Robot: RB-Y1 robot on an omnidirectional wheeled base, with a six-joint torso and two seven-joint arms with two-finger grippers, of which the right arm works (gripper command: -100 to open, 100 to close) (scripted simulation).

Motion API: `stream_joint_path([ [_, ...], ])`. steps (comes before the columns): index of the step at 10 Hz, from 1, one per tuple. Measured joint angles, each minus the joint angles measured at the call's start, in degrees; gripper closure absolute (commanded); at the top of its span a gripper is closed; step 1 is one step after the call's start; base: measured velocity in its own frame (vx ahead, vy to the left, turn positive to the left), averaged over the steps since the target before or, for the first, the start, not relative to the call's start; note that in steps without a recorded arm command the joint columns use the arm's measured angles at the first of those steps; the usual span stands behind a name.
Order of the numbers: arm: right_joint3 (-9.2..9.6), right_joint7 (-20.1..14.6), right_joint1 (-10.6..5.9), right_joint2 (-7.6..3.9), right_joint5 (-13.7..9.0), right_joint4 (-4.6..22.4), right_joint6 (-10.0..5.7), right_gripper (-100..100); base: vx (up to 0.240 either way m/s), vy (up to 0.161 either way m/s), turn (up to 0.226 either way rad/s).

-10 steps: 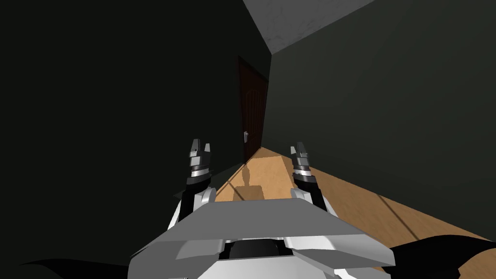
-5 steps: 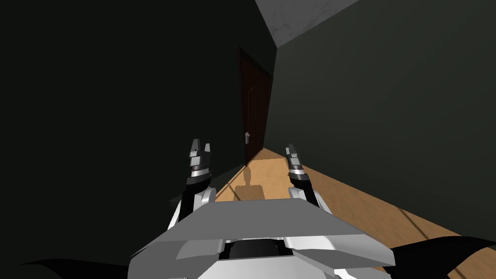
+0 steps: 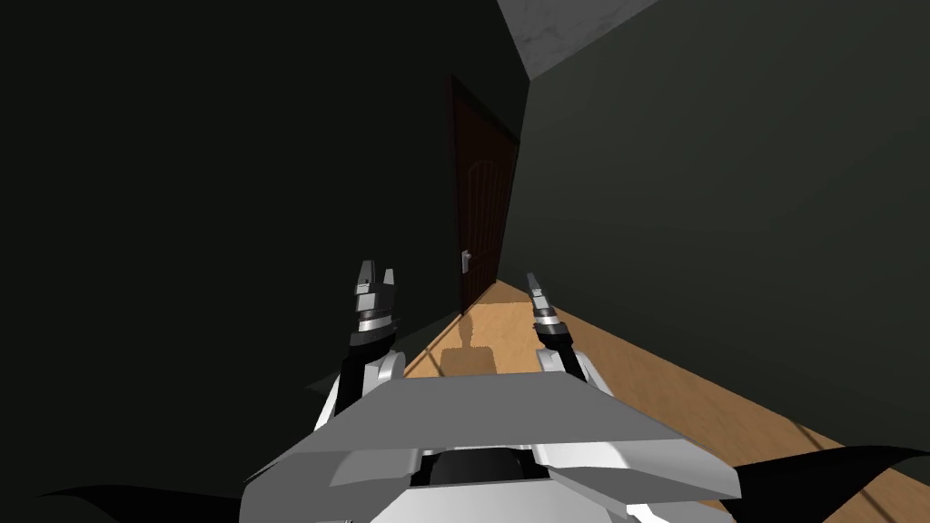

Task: Pull the door open

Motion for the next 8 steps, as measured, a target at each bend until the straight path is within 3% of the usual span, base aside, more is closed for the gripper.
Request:
stream_joint_path([
  [8,1.06,4.2,-5.49,-2.57,8.9,9.8,-1.1,-100,0.117,-0.04,0.076],
])
